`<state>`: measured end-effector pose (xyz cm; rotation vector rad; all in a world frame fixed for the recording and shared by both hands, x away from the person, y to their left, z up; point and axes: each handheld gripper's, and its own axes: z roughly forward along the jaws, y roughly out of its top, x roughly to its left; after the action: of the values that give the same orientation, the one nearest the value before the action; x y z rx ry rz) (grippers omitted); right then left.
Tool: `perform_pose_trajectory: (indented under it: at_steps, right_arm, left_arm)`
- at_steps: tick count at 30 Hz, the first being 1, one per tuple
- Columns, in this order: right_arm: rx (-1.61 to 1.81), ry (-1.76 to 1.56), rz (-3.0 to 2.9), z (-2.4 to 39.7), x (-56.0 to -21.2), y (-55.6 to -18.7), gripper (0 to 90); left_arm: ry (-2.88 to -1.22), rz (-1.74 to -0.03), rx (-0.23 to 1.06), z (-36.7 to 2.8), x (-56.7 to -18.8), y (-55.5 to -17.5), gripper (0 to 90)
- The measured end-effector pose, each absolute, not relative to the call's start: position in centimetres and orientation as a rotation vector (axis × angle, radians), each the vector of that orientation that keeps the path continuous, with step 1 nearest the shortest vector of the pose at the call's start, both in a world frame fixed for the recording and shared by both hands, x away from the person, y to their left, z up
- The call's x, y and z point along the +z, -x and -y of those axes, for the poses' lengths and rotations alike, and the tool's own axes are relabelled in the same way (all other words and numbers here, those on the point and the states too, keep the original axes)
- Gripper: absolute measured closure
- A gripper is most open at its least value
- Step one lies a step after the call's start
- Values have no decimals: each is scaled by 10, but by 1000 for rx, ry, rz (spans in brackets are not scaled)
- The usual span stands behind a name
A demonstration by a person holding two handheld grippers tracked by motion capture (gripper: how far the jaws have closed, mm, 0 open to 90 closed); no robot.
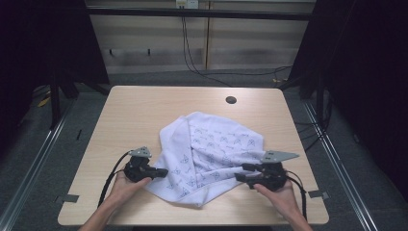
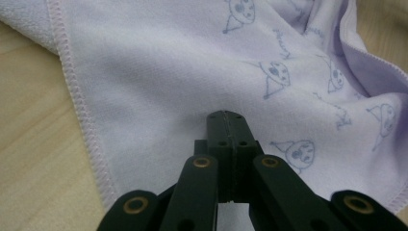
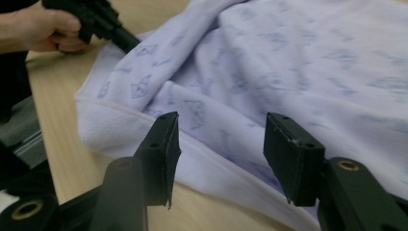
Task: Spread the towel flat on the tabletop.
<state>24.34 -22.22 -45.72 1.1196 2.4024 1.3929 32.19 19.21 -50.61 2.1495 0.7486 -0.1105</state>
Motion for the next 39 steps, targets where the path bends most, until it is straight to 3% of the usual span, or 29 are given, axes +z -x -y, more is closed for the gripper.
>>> perform_pose_trajectory:
  at_steps: [6,9,16,17,18,19,20,22,27,32,39]
  right_arm:
    - [1406,-1070,-2520,180,-473,-256,449]
    - [1400,-1009,-2591,143,-482,-264,419]
    - [1381,-932,-2695,106,-493,-263,415]
    - [1296,-929,-2733,98,-498,-260,463]
    - [1296,-929,-2733,98,-498,-260,463]
    - [1289,-912,-2718,97,-499,-259,530]
    - [1252,-915,-2709,100,-496,-260,741]
    - [1283,-951,-2714,107,-497,-263,801]
    - [1277,-976,-2725,127,-495,-266,819]
    - [1236,-1028,-2700,184,-494,-266,807]
    - [1249,-1191,-2575,226,-499,-285,797]
  left_arm:
    - [-2178,-724,-86,-190,-504,-311,900]
    - [-2190,-696,-145,-186,-503,-294,900]
    - [-2215,-640,-220,-183,-501,-276,869]
    - [-2221,-637,-219,-183,-500,-275,806]
    - [-2217,-636,-221,-183,-500,-276,806]
    - [-2206,-638,-209,-184,-498,-277,776]
    - [-2177,-631,-203,-187,-497,-279,698]
    - [-2114,-626,-184,-194,-493,-284,687]
    - [-1997,-730,-99,-209,-488,-309,678]
    - [-1969,-799,-21,-208,-486,-327,650]
    - [-1991,-834,51,-175,-490,-349,541]
